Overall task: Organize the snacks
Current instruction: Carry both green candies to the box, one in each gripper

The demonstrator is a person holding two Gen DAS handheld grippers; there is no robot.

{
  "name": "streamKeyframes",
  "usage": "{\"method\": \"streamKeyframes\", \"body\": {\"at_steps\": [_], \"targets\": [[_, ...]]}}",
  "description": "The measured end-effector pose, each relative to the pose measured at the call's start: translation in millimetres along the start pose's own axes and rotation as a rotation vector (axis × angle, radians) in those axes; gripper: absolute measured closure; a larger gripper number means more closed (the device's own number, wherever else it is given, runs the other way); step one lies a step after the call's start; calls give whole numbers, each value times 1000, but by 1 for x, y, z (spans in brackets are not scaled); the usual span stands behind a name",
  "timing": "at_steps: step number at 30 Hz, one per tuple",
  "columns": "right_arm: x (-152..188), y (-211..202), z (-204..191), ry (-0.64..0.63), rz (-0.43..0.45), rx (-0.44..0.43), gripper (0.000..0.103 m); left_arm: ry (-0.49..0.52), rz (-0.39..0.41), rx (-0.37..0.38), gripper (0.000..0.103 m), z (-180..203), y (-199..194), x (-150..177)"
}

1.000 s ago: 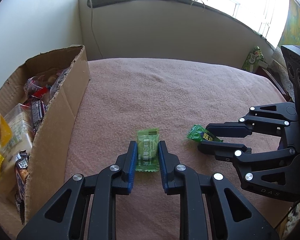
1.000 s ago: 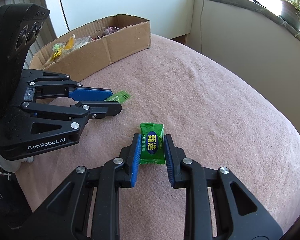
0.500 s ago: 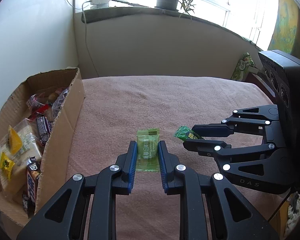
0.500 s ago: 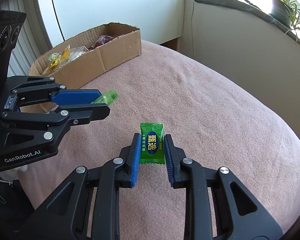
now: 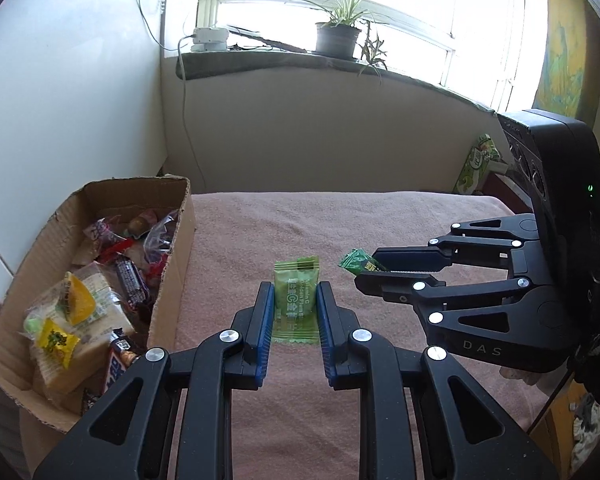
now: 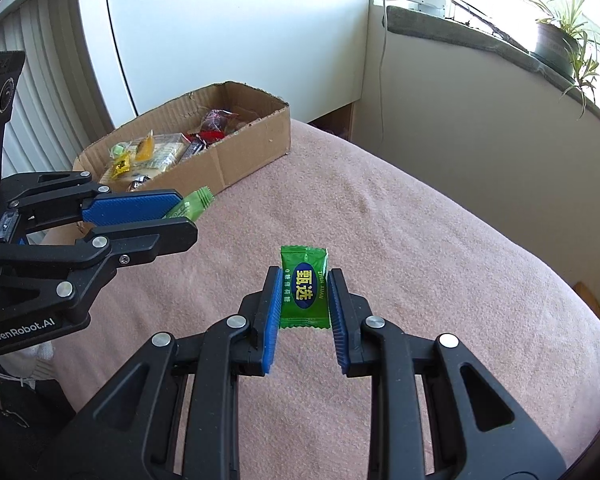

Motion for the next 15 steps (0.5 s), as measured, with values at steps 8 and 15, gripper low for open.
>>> {"method": "streamKeyframes", "body": {"at_steps": [8, 15], "targets": [[-49, -12, -32, -29, 67, -31, 79, -67, 49, -49, 84, -47, -25, -3], [-94, -2, -68, -46, 95, -97, 79, -132, 69, -107, 84, -90, -42, 5]]}}
Point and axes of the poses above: each gripper's, at about its wrist camera, not at the fingertips, and y roughly the way its jaws point, z to its right, x to its underside, the point moved 8 cm from there along y, roughly the way its jaws point, and after that the axes turned 14 degrees about -z, right-handed, at the moved point
